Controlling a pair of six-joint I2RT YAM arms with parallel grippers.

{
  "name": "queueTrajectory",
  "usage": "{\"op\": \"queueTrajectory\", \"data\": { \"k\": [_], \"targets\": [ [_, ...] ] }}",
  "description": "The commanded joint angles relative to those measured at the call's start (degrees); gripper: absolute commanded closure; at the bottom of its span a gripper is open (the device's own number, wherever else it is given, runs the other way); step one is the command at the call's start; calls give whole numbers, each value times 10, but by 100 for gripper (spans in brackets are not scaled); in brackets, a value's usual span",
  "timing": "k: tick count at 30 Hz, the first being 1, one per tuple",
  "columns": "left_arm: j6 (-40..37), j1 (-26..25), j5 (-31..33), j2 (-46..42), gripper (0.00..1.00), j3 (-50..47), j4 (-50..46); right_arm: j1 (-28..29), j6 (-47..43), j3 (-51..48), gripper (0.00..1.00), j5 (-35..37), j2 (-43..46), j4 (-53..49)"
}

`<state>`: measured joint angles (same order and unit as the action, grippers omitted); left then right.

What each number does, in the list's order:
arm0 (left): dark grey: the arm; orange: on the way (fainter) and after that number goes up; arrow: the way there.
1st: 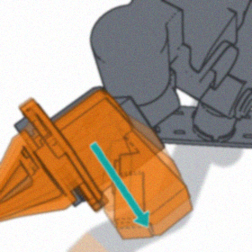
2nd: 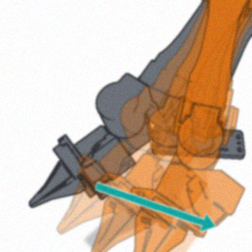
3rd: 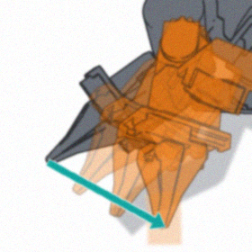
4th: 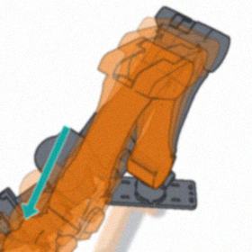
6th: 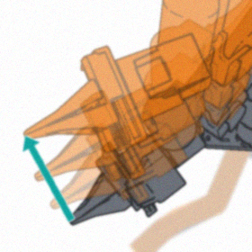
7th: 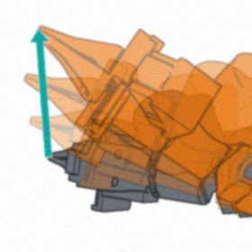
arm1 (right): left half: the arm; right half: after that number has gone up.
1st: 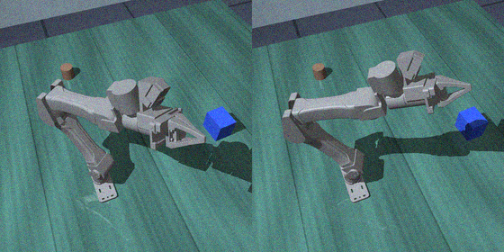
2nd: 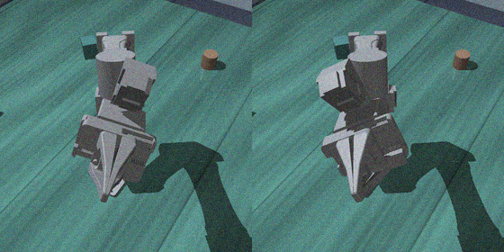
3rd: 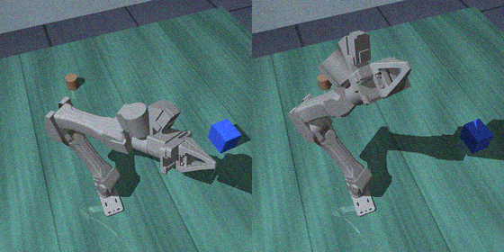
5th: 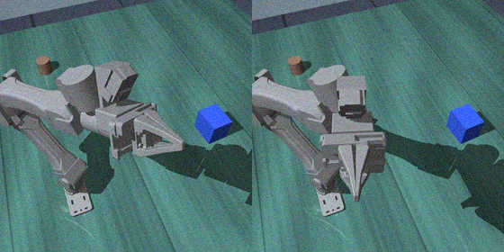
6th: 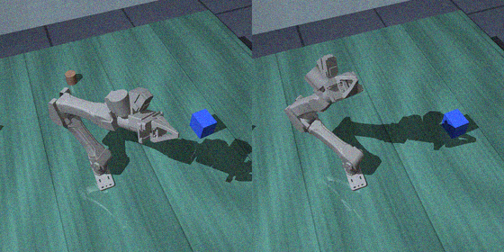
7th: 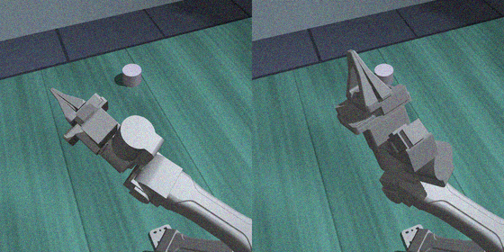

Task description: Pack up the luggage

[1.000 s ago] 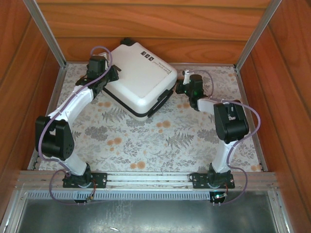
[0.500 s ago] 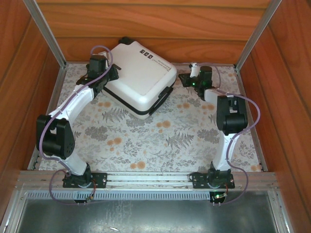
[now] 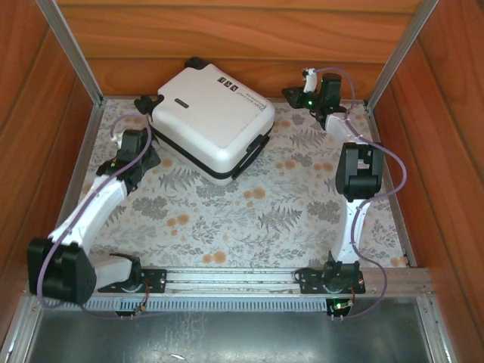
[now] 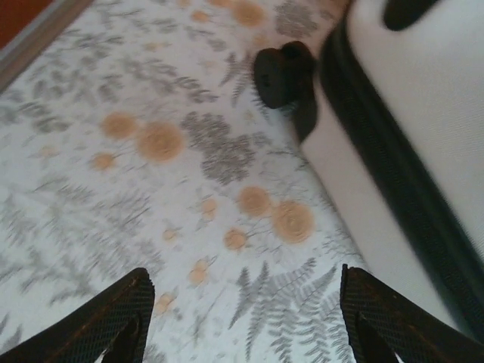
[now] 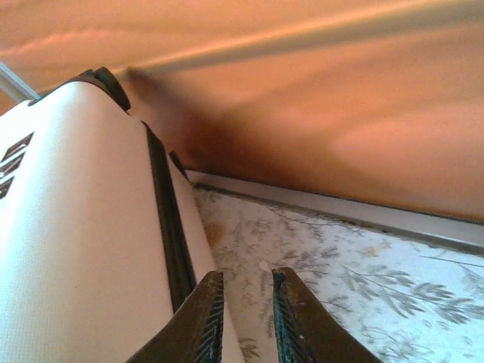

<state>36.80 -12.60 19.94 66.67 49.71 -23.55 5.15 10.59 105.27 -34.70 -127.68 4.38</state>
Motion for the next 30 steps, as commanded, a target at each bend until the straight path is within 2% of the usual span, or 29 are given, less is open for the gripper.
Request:
{"op": "queueTrajectory", "data": {
  "k": [1, 5, 10, 14, 18, 21, 25, 30],
  "targets": [
    [93, 15, 47, -57, 31, -62, 49, 24, -1, 82, 80, -74, -45, -130],
    [135, 60, -12, -42, 31, -101, 90, 50, -15, 198, 83, -134, -105, -250],
    [142, 125, -117, 42, 31, -65, 90, 71, -44, 198, 86, -222, -101, -282],
    [115, 145, -147, 95, 31, -30, 95, 90, -104, 148, 89, -274, -56, -321],
    [78, 160, -164, 126, 31, 1, 93, 130, -186, 40, 91, -283, 25, -333],
    [73, 189, -184, 127, 29, 5, 88, 176, -234, -30, 90, -263, 70, -344],
    [85, 219, -182, 55, 28, -28, 76, 233, -221, -114, 89, -211, 108, -299],
    [120, 217, -104, -184, 28, -90, 24, 287, -157, -190, 89, -137, 140, -212]
  ]
}}
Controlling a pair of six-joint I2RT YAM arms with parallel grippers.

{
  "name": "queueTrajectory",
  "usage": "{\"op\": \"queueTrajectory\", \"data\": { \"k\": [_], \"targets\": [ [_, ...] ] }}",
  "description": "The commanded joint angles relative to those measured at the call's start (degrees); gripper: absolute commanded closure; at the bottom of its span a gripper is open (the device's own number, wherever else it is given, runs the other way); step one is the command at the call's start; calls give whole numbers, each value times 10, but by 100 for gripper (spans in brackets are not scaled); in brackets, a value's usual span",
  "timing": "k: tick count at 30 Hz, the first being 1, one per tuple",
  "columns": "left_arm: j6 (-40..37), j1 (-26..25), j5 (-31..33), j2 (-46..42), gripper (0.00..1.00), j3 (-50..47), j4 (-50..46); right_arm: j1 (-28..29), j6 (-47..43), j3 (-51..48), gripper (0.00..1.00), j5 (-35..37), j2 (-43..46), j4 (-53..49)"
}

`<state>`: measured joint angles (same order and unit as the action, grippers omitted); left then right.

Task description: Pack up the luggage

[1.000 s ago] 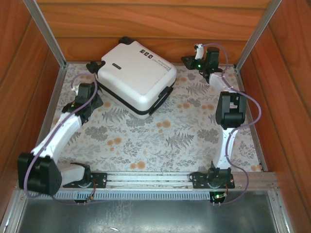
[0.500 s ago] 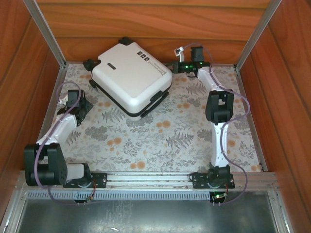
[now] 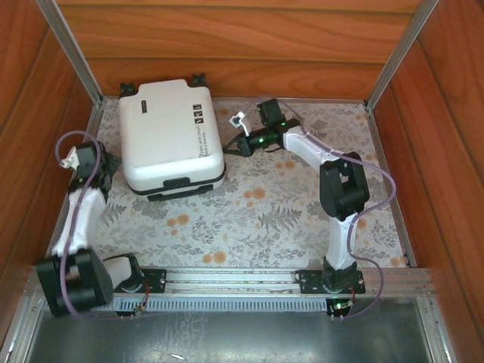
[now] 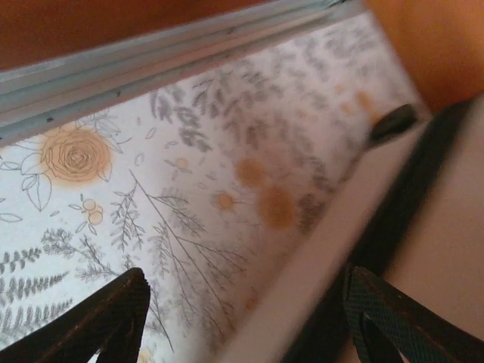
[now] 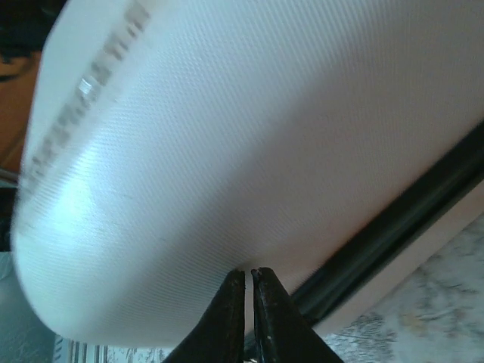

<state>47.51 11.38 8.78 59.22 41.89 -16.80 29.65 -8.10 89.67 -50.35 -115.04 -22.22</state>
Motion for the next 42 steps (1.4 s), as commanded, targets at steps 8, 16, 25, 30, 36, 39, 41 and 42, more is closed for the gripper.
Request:
{"op": "queueTrajectory", "data": {
  "k": [8, 16, 25, 30, 36, 39, 41, 42],
  "targets": [
    [20, -69, -8, -273, 32, 75, -222, 52, 182, -205, 81, 239, 145, 267],
    [71, -227, -33, -307, 42, 66, -337, 51, 186, -322, 65, 364, 259, 306],
    [-50, -302, 327, -170, 33, 138, -330, 51, 217, -317, 65, 363, 275, 246],
    [-128, 11, 26, 23, 25, 261, -273, 50, 220, -291, 64, 408, 260, 230],
    [-139, 144, -103, 287, 25, 373, -237, 38, 253, -160, 63, 424, 153, 188],
    [-158, 153, -164, 386, 27, 417, -237, 25, 288, -95, 62, 413, 85, 194],
    [-167, 149, -226, 435, 31, 432, -240, 18, 313, -64, 62, 396, 43, 217],
    [-163, 144, -258, 453, 34, 433, -242, 16, 324, -45, 62, 392, 21, 222]
  ]
}}
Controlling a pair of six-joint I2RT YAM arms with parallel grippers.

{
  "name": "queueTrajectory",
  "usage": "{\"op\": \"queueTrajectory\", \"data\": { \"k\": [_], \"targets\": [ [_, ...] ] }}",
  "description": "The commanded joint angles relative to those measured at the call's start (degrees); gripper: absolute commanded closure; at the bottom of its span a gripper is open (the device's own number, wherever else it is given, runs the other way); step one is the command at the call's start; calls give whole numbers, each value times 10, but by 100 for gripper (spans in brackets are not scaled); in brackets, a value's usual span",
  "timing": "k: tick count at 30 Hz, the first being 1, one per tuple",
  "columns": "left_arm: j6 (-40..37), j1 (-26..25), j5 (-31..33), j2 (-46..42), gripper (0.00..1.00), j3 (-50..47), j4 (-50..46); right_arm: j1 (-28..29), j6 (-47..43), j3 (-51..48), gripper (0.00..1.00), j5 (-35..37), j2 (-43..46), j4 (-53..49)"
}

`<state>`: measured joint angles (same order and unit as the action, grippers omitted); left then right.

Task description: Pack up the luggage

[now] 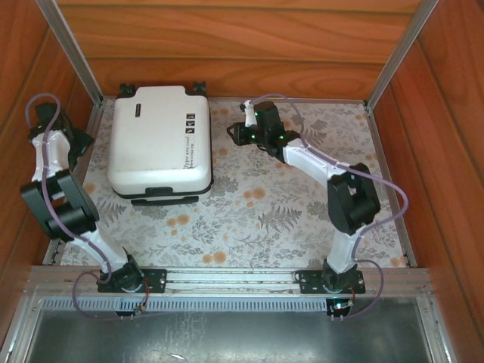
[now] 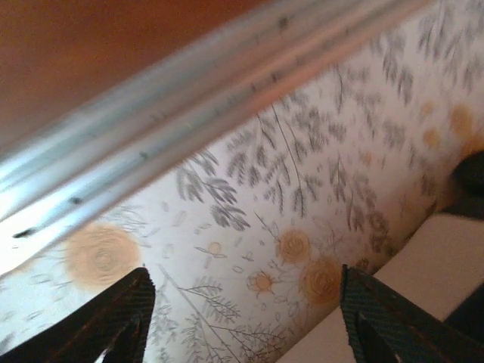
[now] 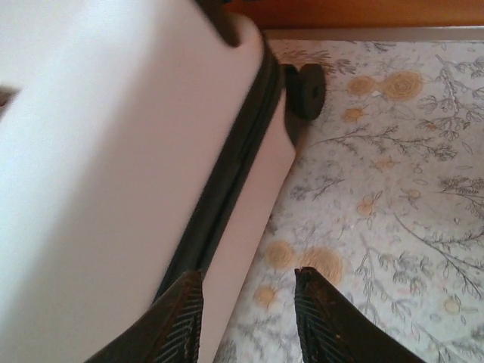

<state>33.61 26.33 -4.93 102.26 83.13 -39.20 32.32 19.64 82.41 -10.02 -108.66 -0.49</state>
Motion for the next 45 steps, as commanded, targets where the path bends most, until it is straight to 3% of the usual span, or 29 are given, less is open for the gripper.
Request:
{"op": "queueTrajectory", "data": {
  "k": [1, 8, 19, 27, 33, 38, 43, 45],
  "targets": [
    [-22, -15, -141, 32, 35, 20, -18, -11, 56, 47, 61, -12, -64, 5],
    [-21, -120, -116, 19, 35, -7, -17, -12, 94, 134, 58, -44, -139, 2],
    [22, -279, -81, 98, 36, 72, 0, -15, 56, 50, 57, -16, -50, -13],
    [43, -344, -77, 176, 37, 203, 1, -23, 45, -37, 58, 29, 30, -8],
    [52, -368, -66, 179, 37, 240, 2, -39, 43, -23, 58, 26, 34, -24],
    [23, -355, 44, 77, 30, 173, 1, -49, 31, 30, 58, 8, 13, -53],
    [-1, -326, 193, -174, 29, -9, 18, -58, 22, 57, 57, 10, 17, -97],
    [-12, -327, 195, -293, 28, -92, 32, -72, 32, 48, 57, 13, 34, -110]
  ]
}}
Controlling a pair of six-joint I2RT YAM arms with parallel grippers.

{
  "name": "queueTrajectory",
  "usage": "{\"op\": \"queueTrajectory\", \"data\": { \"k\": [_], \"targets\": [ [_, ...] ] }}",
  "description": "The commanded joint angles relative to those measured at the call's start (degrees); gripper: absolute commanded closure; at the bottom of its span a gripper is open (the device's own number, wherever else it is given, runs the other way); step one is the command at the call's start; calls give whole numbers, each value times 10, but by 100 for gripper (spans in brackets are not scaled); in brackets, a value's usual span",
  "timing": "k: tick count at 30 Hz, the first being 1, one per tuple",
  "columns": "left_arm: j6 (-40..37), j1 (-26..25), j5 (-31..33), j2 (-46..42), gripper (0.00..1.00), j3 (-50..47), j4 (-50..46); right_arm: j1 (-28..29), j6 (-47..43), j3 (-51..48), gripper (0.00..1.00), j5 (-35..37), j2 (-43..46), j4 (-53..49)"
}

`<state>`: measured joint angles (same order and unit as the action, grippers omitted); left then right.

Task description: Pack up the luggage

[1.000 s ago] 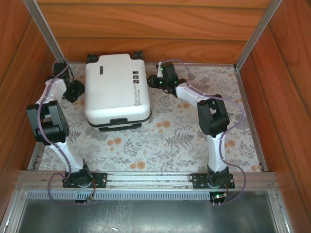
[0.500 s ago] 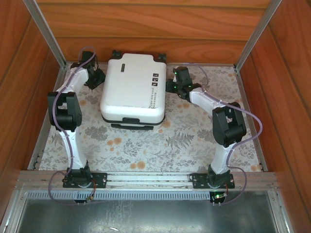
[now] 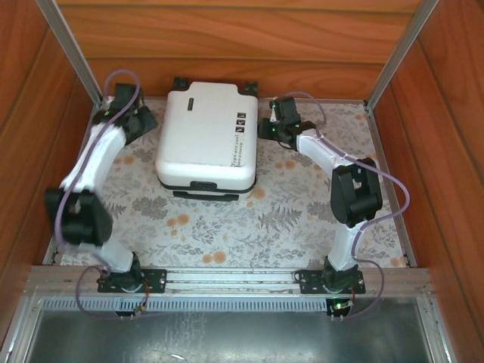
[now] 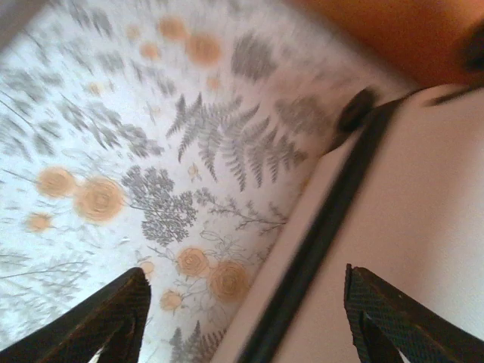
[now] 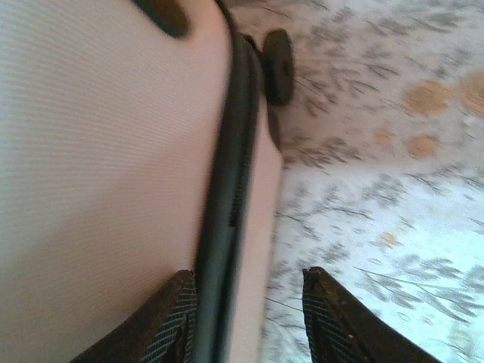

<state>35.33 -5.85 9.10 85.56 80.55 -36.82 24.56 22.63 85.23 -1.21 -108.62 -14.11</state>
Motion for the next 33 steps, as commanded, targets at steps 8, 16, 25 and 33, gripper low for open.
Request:
{"op": "queueTrajectory", "data": {
  "k": [8, 16, 25, 33],
  "targets": [
    [171, -138, -75, -499, 30, -349, 17, -56, -20, -73, 52, -49, 177, 7],
    [447, -574, 193, -538, 28, -483, 64, -73, -8, -153, 40, -32, 286, -8],
    [673, -729, 317, -394, 0, -648, 396, -74, 5, -216, 37, -43, 348, -23],
    [758, -681, 325, -367, 11, -673, 411, -74, 6, -262, 40, -76, 355, 8]
  ]
}}
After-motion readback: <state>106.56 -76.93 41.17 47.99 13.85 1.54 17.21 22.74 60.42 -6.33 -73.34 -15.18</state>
